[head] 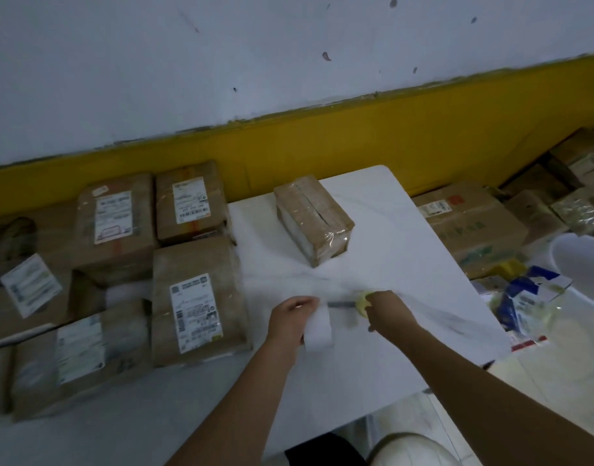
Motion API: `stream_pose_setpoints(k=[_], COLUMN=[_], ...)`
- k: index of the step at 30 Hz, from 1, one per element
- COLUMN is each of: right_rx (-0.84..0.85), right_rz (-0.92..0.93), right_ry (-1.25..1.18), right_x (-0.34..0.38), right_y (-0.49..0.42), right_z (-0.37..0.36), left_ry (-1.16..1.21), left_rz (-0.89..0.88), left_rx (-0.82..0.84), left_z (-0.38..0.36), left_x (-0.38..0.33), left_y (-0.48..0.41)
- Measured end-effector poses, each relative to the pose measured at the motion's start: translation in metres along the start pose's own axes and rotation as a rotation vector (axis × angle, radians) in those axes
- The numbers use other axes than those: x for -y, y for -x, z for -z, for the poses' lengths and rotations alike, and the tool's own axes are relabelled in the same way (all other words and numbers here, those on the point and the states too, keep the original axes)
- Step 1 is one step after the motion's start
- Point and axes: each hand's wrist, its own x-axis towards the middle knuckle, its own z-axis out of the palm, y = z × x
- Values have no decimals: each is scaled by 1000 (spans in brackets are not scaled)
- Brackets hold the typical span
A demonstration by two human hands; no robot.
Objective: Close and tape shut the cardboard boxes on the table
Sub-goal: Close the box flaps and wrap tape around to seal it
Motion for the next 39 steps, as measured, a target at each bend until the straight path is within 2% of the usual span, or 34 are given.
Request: stream_pose_setpoints(k=[3,5,8,10,12,14,16,21,25,30,34,39], right_rx=[-142,-227,-38,94,118,107,92,58,116,225,232,211], right_rz=[-31,30,251,383,450,434,398,320,145,0,-97,-66], right_ry=[-241,-392,-576,-557,-522,-507,-528,-558,-575,-602,-721,-518], right_x=[11,35,93,128,152,164,172,190,195,206,210,209], right_y=[30,64,139,187,224,250,270,298,285,246,213,196], right_z=[-19,-32,-59,-88,-119,-143,-165,-204,-228,-254,-267,-270], left_ry=[67,111,193,224,154,-20,-126,-237,-230,-507,-699,-806], left_rz=[-15,-33,-64,-68,-104,-156,-132,-257,-359,-384,-370,-347], left_rx=[-36,-34,-68,-115,-208,-327,-394,-410,-377,-450,-491,-573], left_z=[30,54,92,118,145,176,203,237,242,252,254,250], left_x=[21,36,61,81,99,117,134,169,179,196,207,225], left_y=[27,47,79,98,116,130,146,156,145,104,66,47])
